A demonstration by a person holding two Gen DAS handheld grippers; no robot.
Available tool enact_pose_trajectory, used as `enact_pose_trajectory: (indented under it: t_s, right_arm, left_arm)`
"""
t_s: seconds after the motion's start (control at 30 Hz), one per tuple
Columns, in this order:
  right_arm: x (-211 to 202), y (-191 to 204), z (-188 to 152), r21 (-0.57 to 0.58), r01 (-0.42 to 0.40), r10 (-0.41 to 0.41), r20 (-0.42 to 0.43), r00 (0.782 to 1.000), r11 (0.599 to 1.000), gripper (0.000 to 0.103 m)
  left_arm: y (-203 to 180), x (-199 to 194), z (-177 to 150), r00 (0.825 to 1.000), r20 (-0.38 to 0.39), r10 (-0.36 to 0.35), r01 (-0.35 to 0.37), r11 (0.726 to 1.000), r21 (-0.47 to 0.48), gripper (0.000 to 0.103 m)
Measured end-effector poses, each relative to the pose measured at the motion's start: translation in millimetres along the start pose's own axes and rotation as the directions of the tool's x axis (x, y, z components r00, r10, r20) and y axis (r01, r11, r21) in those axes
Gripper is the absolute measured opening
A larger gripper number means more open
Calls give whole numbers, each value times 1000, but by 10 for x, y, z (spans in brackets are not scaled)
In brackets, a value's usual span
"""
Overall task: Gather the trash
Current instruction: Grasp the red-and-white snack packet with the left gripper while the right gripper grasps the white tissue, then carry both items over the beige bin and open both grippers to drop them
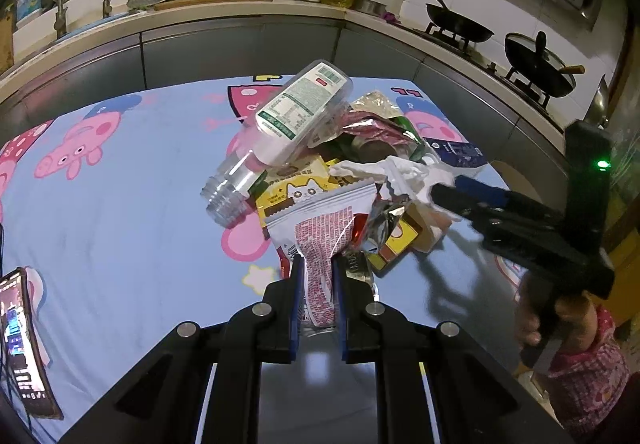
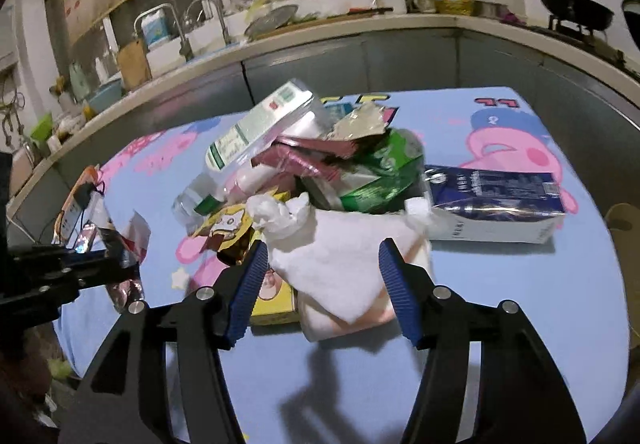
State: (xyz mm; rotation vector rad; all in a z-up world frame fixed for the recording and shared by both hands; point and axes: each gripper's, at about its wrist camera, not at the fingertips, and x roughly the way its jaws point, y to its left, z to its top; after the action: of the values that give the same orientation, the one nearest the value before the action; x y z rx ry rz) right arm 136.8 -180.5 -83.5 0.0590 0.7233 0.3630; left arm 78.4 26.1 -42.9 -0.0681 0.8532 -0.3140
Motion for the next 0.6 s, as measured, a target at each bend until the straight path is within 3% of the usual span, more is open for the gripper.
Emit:
enact_pose_trajectory:
  t_s: [0.03,0.07,0.1,0.13,0.17,0.3,0.47,0.6]
  right_arm:
    - [41,13,0,-8,4,-4,-7,1000,1000,57]
    - [99,35,-7,-26,11,-12,-18,1000,1000,47]
    - [140,54,-18,-38,15,-16,-26,1000,999,34]
    - [207,61,-37,-47,10,-13,-50,999,999,11]
    - [237,45,-55,-32,-21,19,-63,998,999,2]
    - [35,-38,-52,35,-78,78,-10,997,996,2]
    - [-454,-282,3,141,-209,198,90,976,968,2]
    - [-780,-587,-4,197,-178,147,164,976,964,2]
  left_arm:
    - [-10,4,6,1000,1,-3,3,1000,3,14]
    - [-31,10,16,1000,2,-7,7,1000,10,14]
    - [-47,12,19,1000,2,-9,9,1000,15,14]
    - [-73,17,28,1000,3,-11,11,1000,23,14]
    - [-87,19,30,1000,3,-12,12,1000,27,14]
    - [-138,19,85,1000,8,-21,20,999,41,14]
    - [-292,41,204,999,14,-44,43,996,78,14]
    - [-599,106,374,995,12,-104,101,986,135,14]
